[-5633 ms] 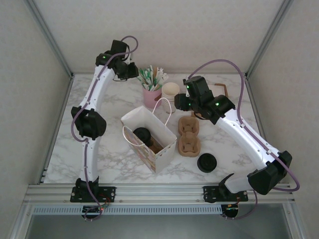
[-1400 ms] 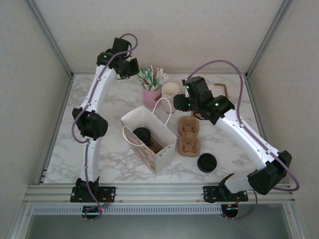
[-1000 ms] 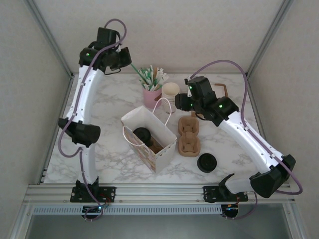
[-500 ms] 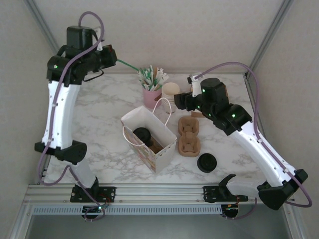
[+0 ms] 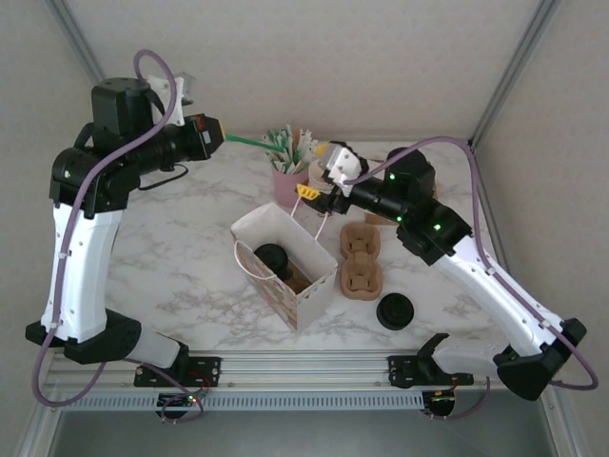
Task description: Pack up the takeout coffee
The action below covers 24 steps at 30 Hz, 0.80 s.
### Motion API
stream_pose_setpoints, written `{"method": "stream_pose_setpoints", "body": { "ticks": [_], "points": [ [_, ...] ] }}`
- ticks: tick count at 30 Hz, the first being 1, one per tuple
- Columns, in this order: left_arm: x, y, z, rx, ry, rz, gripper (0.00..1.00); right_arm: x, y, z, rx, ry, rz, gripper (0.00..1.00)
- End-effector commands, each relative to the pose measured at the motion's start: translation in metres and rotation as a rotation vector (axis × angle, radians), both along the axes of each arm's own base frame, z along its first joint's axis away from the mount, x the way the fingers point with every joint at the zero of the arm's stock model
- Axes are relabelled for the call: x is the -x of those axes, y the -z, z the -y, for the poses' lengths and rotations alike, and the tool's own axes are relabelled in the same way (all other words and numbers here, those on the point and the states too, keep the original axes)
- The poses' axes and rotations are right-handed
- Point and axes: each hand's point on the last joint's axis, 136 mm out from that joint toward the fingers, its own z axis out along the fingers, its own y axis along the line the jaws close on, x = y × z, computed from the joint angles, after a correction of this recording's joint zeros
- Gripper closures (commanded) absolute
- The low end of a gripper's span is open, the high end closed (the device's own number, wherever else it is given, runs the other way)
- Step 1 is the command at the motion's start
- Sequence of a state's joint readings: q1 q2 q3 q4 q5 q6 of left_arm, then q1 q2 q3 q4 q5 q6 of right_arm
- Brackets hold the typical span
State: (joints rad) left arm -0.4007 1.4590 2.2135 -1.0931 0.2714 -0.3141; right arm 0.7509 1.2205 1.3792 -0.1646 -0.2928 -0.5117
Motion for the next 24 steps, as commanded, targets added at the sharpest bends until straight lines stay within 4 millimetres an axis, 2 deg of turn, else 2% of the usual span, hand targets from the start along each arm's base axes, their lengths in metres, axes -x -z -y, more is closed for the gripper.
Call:
{"method": "stream_pose_setpoints", "body": {
  "ticks": [1,6,11,12,24],
  "points": [
    [0.019,-0.011,0.020,0.058,0.095,0.020,1.00,0.019,-0.028,-0.030,0.010,-0.114,0.176,0.30],
    [0.035,-0.012,0.035,0.064,0.146,0.023,1.00,0.021,-0.032,-0.053,0.055,-0.111,0.249,0.36],
    [0.047,-0.008,0.044,0.059,0.187,0.011,1.00,0.006,-0.046,-0.057,0.058,-0.026,0.268,0.58],
    [0.049,-0.008,0.046,0.061,0.196,0.012,1.00,0.004,-0.047,-0.057,0.056,-0.013,0.269,0.60],
    [0.061,-0.012,0.062,0.085,0.269,0.021,1.00,0.001,-0.036,-0.065,0.085,-0.019,0.243,0.59]
  ]
}}
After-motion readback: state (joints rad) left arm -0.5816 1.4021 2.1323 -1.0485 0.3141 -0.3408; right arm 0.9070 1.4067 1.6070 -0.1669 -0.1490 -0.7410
